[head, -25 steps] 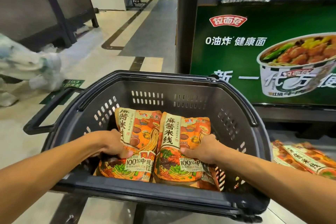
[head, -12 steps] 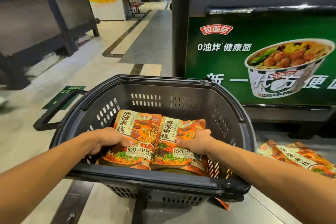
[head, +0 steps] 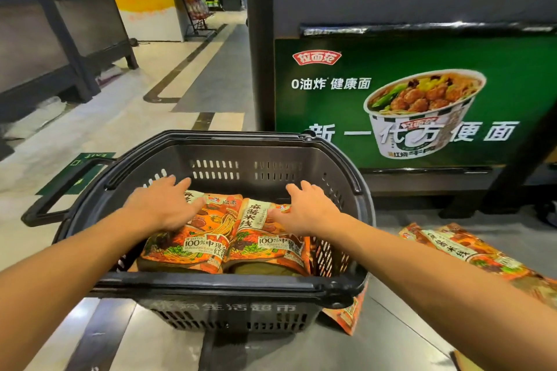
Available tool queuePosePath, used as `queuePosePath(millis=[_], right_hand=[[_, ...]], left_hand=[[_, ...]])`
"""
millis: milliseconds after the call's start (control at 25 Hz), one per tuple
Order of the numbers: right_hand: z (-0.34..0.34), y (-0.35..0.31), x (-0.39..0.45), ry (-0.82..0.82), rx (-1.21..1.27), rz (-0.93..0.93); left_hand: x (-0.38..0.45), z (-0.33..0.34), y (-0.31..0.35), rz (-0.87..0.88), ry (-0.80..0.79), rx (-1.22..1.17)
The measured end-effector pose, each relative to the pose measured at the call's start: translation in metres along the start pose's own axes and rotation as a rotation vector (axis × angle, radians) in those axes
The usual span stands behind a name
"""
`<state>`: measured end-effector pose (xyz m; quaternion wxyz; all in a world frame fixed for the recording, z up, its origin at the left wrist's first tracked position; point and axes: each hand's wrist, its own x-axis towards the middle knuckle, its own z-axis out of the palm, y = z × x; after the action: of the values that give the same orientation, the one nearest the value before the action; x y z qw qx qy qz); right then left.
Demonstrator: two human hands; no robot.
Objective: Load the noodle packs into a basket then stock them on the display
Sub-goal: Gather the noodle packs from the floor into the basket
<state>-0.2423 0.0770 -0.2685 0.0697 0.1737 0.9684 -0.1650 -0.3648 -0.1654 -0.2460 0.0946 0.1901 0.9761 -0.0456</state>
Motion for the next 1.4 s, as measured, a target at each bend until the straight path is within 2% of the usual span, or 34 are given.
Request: queuePosePath(millis=[160,280,480,640,800,960,1200,1400], right_hand=[[-0.040,0.001,-0.012,0.135,-0.120,-0.116],[-0.087,0.019,-0.024,0.300,-0.138,-0.130],[-0.156,0.111,-0.062,0.474,-0.131,0.030],[-0.157,0.197,-0.103,0.487,-0.123,0.197],[-0.114,0.275,-0.150,0.438,-0.103,0.375],[-0.060,0.329,-0.188,0.419,-0.087,0.458],[0.012,0.399,-0.217,0.395,-0.052,0.635],[0.081,0.416,-0.209,0.423,0.293,0.793]], left_hand=[[-0.014,-0.037,0.027,0.058,0.120,0.138],[-0.018,-0.072,0.060,0.084,0.250,0.122],[-0.030,-0.115,0.166,0.284,0.437,-0.016],[-0.056,-0.110,0.278,0.493,0.508,-0.009],[-0.073,-0.059,0.369,0.638,0.399,0.100],[-0.064,0.023,0.405,0.679,0.235,0.181],[-0.019,0.138,0.391,0.512,0.021,0.159],[0.013,0.209,0.369,0.424,-0.078,0.109]])
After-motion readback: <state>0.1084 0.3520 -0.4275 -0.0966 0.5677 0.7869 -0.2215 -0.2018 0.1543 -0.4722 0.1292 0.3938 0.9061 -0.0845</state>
